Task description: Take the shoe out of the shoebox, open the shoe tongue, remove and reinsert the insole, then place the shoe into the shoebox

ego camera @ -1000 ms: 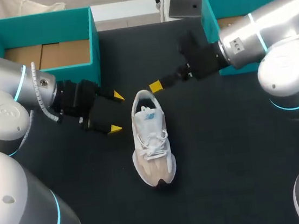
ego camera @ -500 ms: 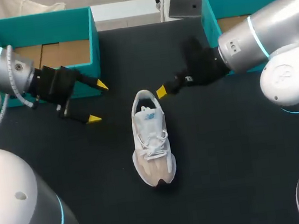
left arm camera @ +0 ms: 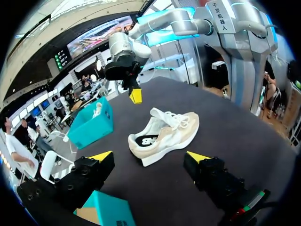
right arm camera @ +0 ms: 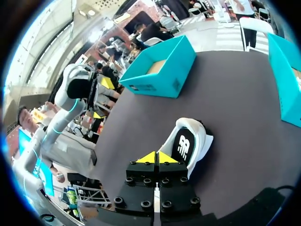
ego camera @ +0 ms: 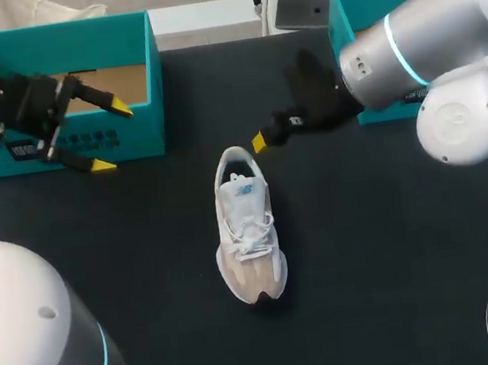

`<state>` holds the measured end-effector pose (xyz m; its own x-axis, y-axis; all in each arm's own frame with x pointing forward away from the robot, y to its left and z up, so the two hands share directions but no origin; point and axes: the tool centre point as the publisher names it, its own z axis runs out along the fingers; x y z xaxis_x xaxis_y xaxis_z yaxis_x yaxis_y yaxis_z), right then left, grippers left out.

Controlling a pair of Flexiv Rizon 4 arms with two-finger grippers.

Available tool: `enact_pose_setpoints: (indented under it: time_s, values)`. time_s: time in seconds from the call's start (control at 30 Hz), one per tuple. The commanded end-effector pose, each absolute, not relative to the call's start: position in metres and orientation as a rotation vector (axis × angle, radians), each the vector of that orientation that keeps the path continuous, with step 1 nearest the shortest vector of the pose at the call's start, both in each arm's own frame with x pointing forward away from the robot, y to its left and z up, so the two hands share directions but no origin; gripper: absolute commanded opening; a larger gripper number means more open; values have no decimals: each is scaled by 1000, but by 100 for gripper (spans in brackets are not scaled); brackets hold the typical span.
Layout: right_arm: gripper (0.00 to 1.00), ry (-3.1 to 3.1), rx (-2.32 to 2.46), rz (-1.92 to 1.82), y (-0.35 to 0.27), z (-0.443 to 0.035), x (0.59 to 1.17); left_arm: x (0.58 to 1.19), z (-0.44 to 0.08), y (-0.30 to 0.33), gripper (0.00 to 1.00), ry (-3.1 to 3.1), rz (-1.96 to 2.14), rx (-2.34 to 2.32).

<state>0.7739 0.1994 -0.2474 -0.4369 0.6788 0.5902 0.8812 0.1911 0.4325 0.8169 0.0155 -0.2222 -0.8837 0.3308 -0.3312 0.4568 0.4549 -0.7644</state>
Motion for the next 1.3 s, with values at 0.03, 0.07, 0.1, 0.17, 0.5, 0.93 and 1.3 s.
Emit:
enact_pose_setpoints:
  time_s: [0.03, 0.07, 0.1, 0.17, 0.5, 0.93, 1.3]
  values:
    - [0, -2325, -1810, -955, 211, -261, 769, 810, -209, 27, 100, 2576, -1402, 664]
    - [0, -2340, -1859, -908, 213, -264, 770, 810, -209, 27, 100, 2576, -1392, 659]
    - [0, -2353, -1876, -857, 213, -267, 770, 810, -209, 27, 100, 2579, -1388, 662]
    - [0, -2367, -1923, -764, 215, -272, 770, 810, -209, 27, 100, 2579, -1388, 662]
    - [0, -2373, -1914, -741, 216, -272, 771, 810, -209, 27, 100, 2579, -1388, 662]
    - [0, -2370, -2087, -583, 226, -279, 783, 808, -228, 24, 100, 2678, -1238, 701]
    - [0, -2399, -2159, -389, 236, -294, 788, 820, -231, 21, 100, 2714, -1032, 697]
